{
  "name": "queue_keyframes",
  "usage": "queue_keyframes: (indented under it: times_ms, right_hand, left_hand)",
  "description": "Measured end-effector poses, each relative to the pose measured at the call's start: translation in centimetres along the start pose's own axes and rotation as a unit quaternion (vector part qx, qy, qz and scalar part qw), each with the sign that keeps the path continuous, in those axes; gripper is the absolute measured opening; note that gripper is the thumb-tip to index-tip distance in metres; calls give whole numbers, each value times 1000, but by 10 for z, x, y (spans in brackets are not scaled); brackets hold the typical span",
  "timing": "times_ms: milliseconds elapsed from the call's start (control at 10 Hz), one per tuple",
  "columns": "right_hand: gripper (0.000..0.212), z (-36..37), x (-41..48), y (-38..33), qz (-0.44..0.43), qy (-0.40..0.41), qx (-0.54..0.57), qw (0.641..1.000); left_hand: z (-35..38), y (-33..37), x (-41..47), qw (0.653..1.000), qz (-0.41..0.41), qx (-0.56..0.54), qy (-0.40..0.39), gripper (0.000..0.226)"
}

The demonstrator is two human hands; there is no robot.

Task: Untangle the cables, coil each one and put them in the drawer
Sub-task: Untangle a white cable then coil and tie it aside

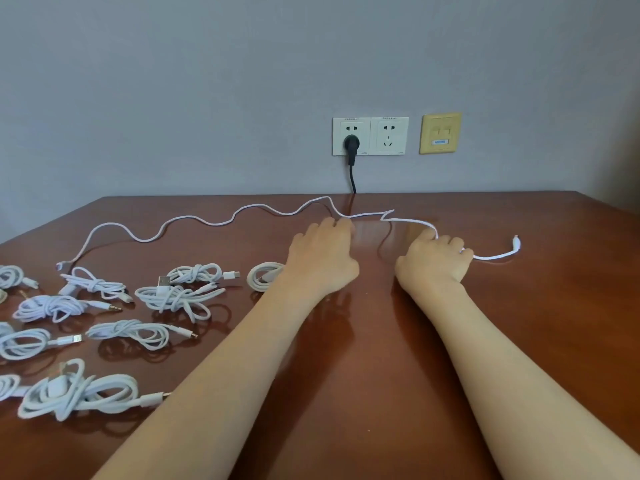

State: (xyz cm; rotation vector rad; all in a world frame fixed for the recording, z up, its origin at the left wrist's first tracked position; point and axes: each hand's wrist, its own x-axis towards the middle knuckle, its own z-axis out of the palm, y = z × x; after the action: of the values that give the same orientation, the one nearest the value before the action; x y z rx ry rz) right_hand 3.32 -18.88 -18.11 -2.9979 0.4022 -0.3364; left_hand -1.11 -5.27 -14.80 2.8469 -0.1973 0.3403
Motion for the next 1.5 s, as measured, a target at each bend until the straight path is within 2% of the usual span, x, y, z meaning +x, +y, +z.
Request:
queue_keyframes:
  times_ms: [200, 300, 400, 600, 700, 800, 900, 1000, 1100, 1200, 1300, 1400, 1500]
  right_hand:
    - [47, 3, 4, 1, -3, 11, 10, 1000]
    - [49, 4, 5, 2, -14, 28, 13, 999]
    - [48, 7, 7, 0, -24, 49, 19, 998]
    - [56, 14, 18, 4, -33, 24, 87, 995]
    - [60, 18, 22, 3, -33, 12, 101, 994]
    - [61, 18, 20, 3, -34, -3, 111, 993]
    - [60, 13, 11, 2, -28, 16, 109, 993]
    - [71, 9, 6, 0, -25, 8, 196, 980]
    - [75, 7, 6, 1, -10, 30, 400, 916]
    - [76, 7, 9, 3, 9, 69, 535, 842]
    - [73, 9, 15, 0, 26, 19, 606, 795]
    - [68, 10, 14, -5, -4, -74, 645, 760]
    - [56, 6, 11, -6, -43, -144, 677, 721]
  left_hand:
    - [-2, 11, 52, 994, -41, -48, -92, 43]
    - [8, 13, 70, 990, -62, -39, -117, 46]
    - [21, 9, 83, 987, -90, -7, -133, 53]
    - [33, -4, 106, 983, -105, 59, -137, 59]
    - [39, -11, 112, 982, -102, 67, -143, 54]
    - [44, -9, 119, 988, -53, 94, -113, 41]
    - [45, -3, 119, 987, -36, 88, -132, 31]
    - [41, 8, 112, 983, -14, 49, -178, 26]
    - [38, 14, 111, 977, -14, -111, -181, 23]
    - [24, 25, 113, 947, -40, -296, -121, 17]
    - [4, 43, 110, 879, -54, -461, -112, 26]
    - [-8, 59, 101, 819, 0, -545, -178, 29]
    - [-11, 72, 93, 779, 32, -593, -200, 28]
